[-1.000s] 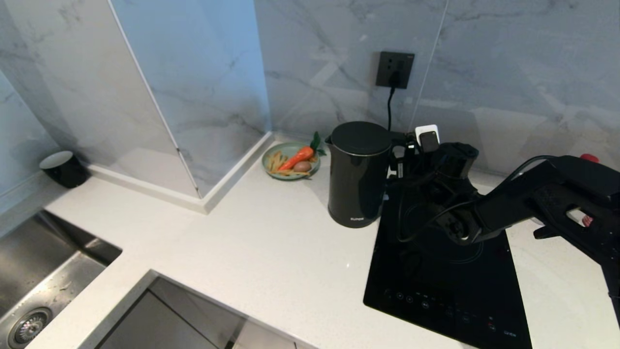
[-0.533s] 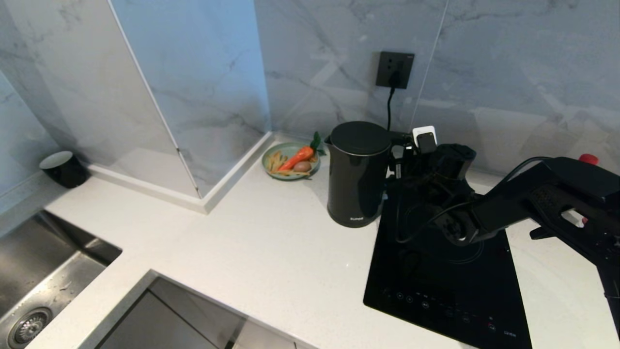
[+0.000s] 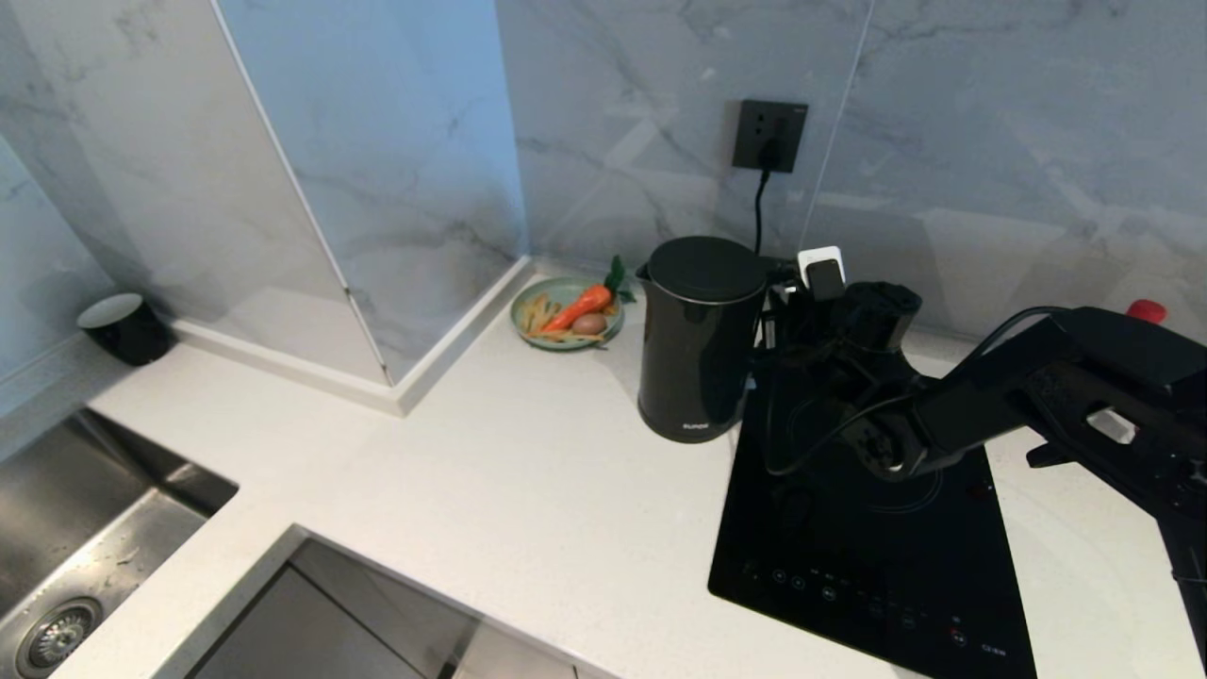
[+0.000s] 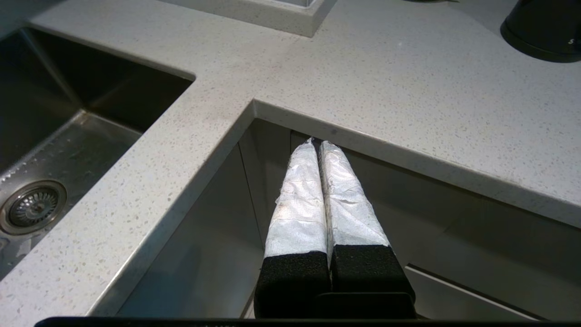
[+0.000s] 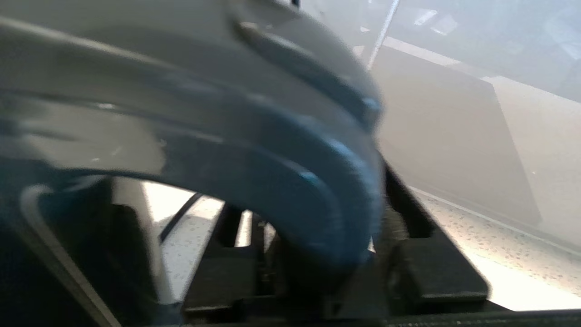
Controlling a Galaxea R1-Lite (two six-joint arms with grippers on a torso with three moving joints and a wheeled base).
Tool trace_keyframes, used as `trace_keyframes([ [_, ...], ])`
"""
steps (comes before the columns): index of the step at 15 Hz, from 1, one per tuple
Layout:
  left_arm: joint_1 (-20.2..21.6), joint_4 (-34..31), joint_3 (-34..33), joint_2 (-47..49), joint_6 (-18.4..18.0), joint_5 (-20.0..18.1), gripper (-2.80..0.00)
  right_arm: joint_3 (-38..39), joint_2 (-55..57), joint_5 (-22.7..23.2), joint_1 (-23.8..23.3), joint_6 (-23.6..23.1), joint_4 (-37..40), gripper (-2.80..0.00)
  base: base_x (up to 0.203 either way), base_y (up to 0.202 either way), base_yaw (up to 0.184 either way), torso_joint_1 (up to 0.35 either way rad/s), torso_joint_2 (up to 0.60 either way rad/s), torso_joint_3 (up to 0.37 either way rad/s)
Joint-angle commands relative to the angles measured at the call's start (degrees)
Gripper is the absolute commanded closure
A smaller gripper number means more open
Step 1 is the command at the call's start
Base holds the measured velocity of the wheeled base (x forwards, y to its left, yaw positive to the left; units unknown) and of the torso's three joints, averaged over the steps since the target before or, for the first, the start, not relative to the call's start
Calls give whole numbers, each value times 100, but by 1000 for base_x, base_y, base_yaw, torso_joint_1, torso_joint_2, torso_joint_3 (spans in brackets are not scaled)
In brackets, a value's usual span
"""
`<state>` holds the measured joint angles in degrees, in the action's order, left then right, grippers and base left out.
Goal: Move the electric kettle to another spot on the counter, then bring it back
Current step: Pick up the kettle
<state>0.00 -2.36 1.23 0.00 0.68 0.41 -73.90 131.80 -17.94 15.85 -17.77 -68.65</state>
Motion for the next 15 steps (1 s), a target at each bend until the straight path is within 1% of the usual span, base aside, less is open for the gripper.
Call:
trace_keyframes([
  [1, 0, -1, 0, 0, 2, 2, 0, -2, -49, -17, 6, -16, -52, 0, 0, 0, 0, 0, 0, 0],
  [5, 0, -1, 0, 0, 2, 2, 0, 48, -74, -26, 15, -30, -170, 0, 0, 0, 0, 0, 0, 0],
  [9, 0, -1, 0, 0, 2, 2, 0, 183, -67, -26, 15, -147, -429, 0, 0, 0, 0, 0, 0, 0],
  [15, 1, -1, 0, 0, 2, 2, 0, 236, -58, -35, 15, -117, -772, 0, 0, 0, 0, 0, 0, 0],
])
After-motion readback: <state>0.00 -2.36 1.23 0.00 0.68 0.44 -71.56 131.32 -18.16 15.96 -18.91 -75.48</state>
